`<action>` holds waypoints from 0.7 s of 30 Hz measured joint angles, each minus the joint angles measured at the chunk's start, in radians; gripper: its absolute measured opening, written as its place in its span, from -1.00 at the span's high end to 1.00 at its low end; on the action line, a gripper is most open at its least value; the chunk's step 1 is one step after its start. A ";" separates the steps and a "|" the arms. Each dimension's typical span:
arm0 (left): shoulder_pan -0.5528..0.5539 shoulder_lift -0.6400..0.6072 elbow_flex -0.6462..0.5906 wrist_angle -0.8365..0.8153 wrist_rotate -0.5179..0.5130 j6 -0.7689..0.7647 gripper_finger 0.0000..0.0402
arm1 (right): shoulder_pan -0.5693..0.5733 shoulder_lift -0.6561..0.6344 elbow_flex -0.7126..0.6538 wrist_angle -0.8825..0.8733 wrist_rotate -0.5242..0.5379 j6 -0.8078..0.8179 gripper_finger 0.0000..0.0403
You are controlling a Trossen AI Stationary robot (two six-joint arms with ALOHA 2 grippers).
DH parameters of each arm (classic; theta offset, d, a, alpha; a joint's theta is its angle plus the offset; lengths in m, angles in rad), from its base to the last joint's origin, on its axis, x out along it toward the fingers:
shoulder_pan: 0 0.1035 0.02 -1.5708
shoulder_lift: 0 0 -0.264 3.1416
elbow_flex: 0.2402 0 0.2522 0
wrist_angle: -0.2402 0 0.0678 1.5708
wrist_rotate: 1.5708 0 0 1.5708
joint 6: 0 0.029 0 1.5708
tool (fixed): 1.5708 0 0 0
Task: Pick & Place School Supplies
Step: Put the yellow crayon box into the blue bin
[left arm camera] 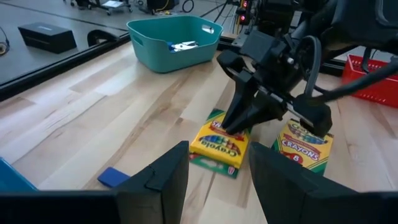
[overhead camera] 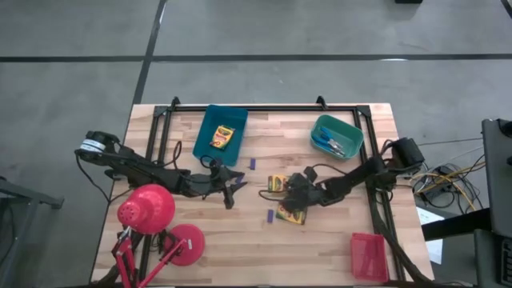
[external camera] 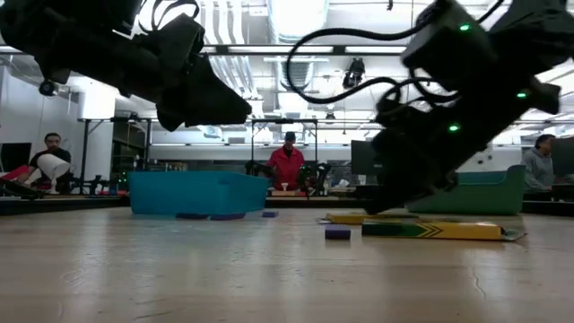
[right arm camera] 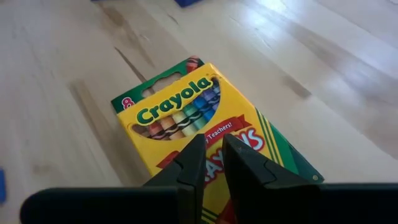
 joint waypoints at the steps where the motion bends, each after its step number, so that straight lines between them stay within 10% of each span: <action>1: 0.000 0.000 0.000 -0.003 0.000 0.000 0.14 | -0.007 0.016 0.015 0.001 -0.009 -0.002 0.74; 21: 0.000 0.000 -0.001 -0.017 -0.002 -0.008 0.14 | -0.034 0.047 0.143 -0.014 -0.044 -0.091 0.74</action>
